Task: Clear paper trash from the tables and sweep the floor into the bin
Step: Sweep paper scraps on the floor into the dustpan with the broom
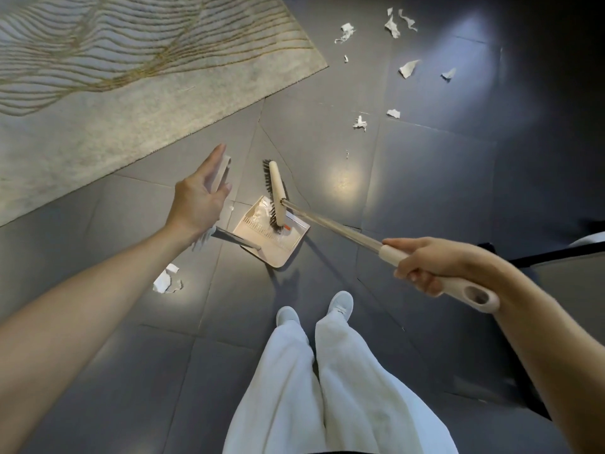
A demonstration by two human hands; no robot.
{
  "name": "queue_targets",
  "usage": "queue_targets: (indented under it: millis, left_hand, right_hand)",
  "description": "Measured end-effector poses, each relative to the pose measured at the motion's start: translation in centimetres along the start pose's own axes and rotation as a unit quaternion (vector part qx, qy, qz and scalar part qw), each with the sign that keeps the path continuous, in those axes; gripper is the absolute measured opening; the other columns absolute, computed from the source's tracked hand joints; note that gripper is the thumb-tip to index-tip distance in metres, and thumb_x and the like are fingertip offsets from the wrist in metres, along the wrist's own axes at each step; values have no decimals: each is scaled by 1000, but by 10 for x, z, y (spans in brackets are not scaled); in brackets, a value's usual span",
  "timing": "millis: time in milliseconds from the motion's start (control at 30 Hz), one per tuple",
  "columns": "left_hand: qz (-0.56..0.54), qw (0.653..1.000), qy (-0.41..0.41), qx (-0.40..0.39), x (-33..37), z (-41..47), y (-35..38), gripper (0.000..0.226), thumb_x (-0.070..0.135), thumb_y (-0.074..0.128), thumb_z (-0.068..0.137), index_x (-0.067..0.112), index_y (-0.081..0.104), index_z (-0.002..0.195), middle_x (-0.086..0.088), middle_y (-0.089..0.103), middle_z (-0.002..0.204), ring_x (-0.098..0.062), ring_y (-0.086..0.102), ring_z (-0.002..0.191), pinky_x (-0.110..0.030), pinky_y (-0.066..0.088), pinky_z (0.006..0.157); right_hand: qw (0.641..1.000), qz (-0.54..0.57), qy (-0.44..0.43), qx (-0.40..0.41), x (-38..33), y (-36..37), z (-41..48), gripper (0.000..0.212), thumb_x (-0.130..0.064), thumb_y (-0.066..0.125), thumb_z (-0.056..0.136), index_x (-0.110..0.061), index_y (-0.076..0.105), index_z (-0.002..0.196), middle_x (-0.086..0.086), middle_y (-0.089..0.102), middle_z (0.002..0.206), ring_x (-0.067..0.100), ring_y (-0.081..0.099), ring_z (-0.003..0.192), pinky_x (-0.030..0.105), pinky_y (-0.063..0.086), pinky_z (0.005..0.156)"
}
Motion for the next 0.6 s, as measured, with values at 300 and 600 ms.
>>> queue_targets:
  millis: [300, 600]
  left_hand:
    - [-3, 1000, 30, 8, 67, 68, 45, 63, 9, 57, 93, 35, 35, 146, 26, 30, 141, 29, 23, 116, -17, 35, 107]
    - [35, 998, 46, -16, 138, 222, 148, 64, 10, 58, 93, 40, 35, 144, 25, 37, 135, 27, 31, 115, 7, 24, 92]
  right_hand:
    - [995, 74, -55, 33, -30, -113, -3, 44, 6, 49, 90, -17, 53, 128, 3, 43, 54, 6, 36, 36, 16, 33, 33]
    - [976, -12, -77, 203, -128, -318, 69, 26, 7, 48, 87, -14, 54, 102, 9, 47, 59, 11, 41, 36, 19, 37, 35]
Point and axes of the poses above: each hand's wrist, its own z-axis towards the middle knuckle, its own y-axis out of the palm, x = y × z, the point moved 6 cm from there along z, towards the middle knuckle
